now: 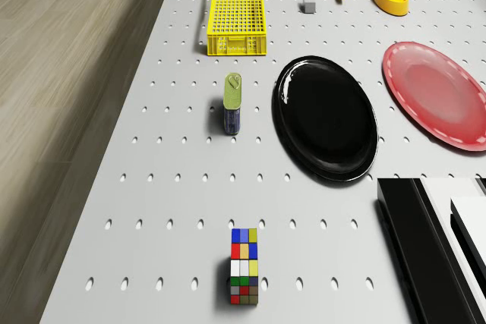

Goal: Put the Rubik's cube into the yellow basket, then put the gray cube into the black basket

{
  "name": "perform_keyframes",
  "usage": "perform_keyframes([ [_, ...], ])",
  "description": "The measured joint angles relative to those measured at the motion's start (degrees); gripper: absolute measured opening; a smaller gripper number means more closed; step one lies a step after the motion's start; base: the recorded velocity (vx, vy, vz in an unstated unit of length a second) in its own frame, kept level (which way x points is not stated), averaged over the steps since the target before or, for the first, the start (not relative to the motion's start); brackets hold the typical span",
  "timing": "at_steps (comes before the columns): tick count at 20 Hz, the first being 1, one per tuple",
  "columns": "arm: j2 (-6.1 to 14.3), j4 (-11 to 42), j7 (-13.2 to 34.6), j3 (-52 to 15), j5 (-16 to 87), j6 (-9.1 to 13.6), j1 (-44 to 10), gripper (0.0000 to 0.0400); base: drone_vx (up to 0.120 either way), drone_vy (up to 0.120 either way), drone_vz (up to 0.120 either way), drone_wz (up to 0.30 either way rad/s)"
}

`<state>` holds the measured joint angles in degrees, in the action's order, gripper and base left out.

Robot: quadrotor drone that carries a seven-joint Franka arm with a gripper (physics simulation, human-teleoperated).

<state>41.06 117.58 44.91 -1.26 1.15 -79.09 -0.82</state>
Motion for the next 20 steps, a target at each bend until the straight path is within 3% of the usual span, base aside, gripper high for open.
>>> perform_keyframes([
  [12,0.5,1.1,1.2,-6.3,8.9,-0.7,-2.0,0.0400,0.120,0.000,0.000,0.000],
  [17,1.3,4.1,3.0,-15.4,21.9,-1.3,-4.9,0.0400,0.120,0.000,0.000,0.000],
  [20,2.5,9.1,5.4,-24.3,35.3,-2.0,-8.0,0.0400,0.120,0.000,-0.040,0.000],
])
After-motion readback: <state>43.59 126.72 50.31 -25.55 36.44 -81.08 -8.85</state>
